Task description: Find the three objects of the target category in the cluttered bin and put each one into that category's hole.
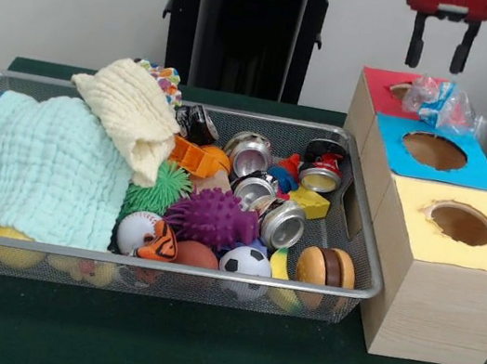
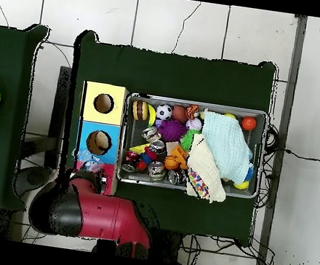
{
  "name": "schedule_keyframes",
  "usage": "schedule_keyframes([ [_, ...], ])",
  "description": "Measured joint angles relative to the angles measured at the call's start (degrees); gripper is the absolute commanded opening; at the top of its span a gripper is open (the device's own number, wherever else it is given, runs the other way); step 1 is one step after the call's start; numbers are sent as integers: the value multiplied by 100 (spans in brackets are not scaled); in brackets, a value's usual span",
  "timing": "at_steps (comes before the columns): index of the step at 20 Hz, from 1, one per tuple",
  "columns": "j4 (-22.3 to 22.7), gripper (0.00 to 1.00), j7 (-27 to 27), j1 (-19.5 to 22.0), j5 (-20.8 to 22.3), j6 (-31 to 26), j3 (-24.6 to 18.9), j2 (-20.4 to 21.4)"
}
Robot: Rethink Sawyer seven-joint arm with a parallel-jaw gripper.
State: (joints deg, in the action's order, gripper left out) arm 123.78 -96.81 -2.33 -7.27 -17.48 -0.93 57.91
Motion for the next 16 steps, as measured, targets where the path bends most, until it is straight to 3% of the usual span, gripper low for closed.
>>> schedule_keyframes([
  [3,127,100,0,356,-38,-98,-293,225],
  [10,293,100,0,1043,-36,878,-988,-7],
  [16,298,100,0,1010,-40,1059,-1143,-322],
])
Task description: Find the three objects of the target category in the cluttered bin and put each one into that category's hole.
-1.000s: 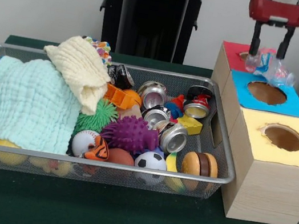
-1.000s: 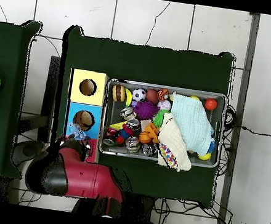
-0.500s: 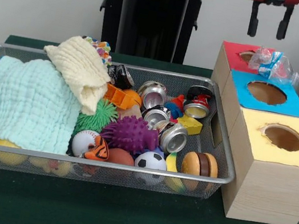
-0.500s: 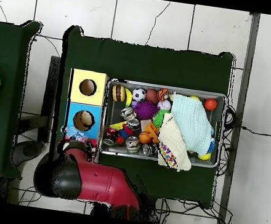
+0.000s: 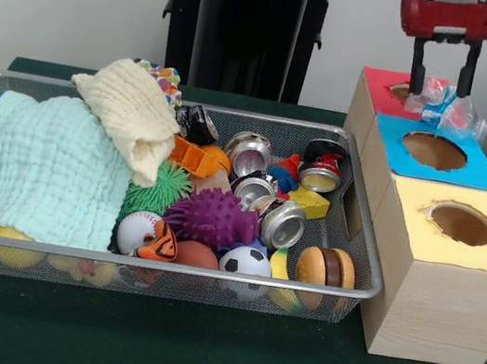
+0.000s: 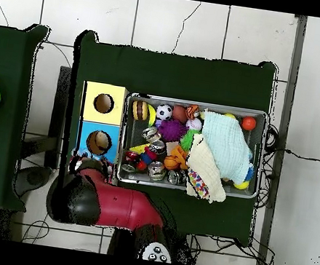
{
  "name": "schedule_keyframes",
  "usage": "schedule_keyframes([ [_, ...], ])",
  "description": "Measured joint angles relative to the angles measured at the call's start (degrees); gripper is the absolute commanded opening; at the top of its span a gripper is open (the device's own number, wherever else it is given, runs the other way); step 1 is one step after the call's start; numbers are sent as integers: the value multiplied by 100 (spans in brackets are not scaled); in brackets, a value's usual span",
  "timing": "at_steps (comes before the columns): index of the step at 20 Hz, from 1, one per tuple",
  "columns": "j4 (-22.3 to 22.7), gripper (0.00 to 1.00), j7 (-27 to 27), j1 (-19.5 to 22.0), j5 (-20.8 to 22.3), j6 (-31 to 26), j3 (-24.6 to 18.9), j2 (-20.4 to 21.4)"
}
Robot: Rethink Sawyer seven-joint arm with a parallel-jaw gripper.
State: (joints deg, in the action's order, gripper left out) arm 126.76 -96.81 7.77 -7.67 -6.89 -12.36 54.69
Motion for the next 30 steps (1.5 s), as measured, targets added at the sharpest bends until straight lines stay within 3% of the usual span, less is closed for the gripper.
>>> schedule_keyframes([
  [4,-2,100,0,-521,4,-529,324,15],
  [5,-5,100,0,-858,41,-1032,546,88],
  [7,-14,100,0,-1105,108,-1485,715,171],
  [8,-32,100,0,-1379,215,-2077,914,307],
  [14,-58,100,-2,-1777,469,-3311,1361,771],
  [17,-50,100,-4,-1764,471,-3243,1458,874],
  [24,331,100,-5,-1196,-458,-2001,1148,782],
  [27,508,100,-5,-1009,-871,-1464,1002,591],
  [30,556,100,-5,-1102,-895,-1345,1043,279],
])
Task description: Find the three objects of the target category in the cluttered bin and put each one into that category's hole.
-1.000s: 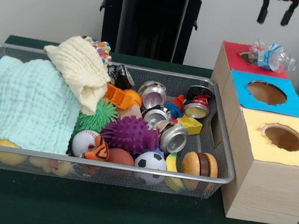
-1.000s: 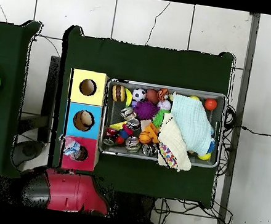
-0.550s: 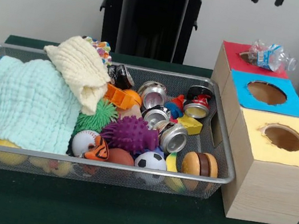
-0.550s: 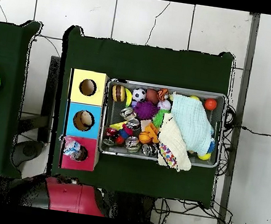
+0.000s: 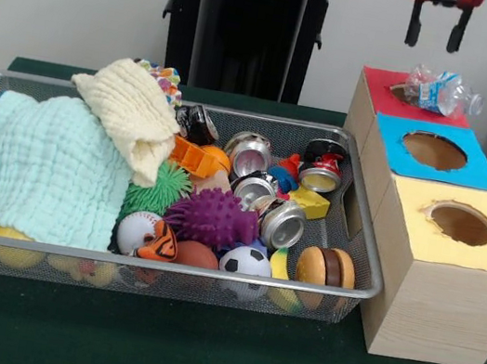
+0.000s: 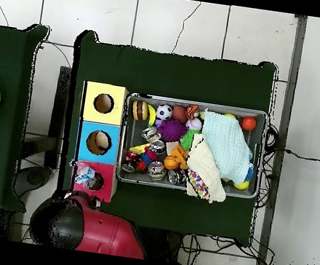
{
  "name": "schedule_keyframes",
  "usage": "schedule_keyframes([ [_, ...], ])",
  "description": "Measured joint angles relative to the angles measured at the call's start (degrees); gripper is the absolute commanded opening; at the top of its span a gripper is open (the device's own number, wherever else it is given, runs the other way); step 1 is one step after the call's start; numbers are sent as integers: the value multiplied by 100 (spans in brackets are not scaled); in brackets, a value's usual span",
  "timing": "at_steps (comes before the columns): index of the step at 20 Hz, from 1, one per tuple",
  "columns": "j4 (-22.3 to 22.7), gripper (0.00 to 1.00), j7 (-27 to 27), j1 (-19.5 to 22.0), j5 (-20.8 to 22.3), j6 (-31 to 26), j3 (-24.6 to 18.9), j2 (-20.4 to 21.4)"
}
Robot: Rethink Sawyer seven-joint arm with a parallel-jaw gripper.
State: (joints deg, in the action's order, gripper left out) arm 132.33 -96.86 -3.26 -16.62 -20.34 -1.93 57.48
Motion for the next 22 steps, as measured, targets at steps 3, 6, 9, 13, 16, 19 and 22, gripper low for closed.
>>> schedule_keyframes([
  [3,0,100,0,-307,115,-155,167,-325],
  [6,0,100,0,-497,200,-285,275,-483],
  [9,31,100,0,-672,281,-400,344,-650],
  [13,173,100,0,-571,278,-149,291,-883],
  [16,270,100,0,-315,277,533,119,-1202],
  [19,296,100,-6,-57,282,1555,-76,-1686],
  [22,295,100,-9,49,304,2276,-174,-2031],
])
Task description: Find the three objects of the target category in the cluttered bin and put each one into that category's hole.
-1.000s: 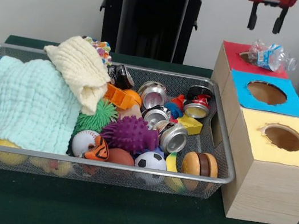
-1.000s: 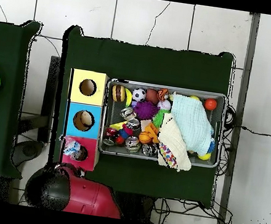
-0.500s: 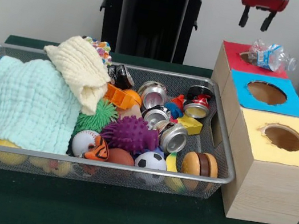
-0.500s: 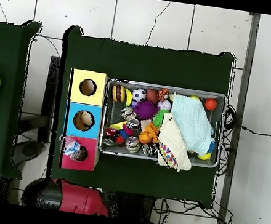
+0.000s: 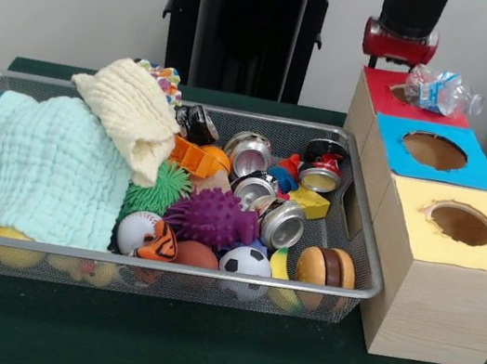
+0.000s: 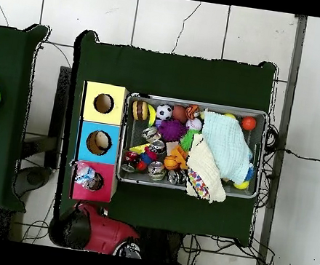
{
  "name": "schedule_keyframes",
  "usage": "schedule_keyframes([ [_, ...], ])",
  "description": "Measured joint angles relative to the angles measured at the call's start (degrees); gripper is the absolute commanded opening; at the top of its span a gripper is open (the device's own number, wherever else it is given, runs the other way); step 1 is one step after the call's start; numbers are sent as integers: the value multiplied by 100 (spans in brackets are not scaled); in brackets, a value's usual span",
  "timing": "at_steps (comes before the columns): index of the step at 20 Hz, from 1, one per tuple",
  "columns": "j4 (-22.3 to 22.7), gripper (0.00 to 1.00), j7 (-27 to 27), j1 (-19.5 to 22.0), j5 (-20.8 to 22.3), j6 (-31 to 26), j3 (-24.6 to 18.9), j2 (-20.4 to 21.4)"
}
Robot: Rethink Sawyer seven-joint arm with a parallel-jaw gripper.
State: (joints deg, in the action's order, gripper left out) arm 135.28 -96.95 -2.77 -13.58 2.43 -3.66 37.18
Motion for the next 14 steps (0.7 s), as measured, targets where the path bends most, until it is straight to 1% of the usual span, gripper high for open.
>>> schedule_keyframes([
  [1,-1,100,0,25,8,339,-41,-162],
  [3,57,100,0,9,19,733,-98,-367],
  [6,122,100,-1,-41,20,813,-148,-419],
  [8,185,100,-1,-128,0,696,-190,-322],
  [9,216,100,-9,-229,-52,488,-208,-169],
  [11,227,100,-20,-335,-114,248,-211,-6],
  [12,230,100,-29,-436,-177,-13,-211,166],
  [14,231,100,-34,-522,-225,-263,-211,330],
])
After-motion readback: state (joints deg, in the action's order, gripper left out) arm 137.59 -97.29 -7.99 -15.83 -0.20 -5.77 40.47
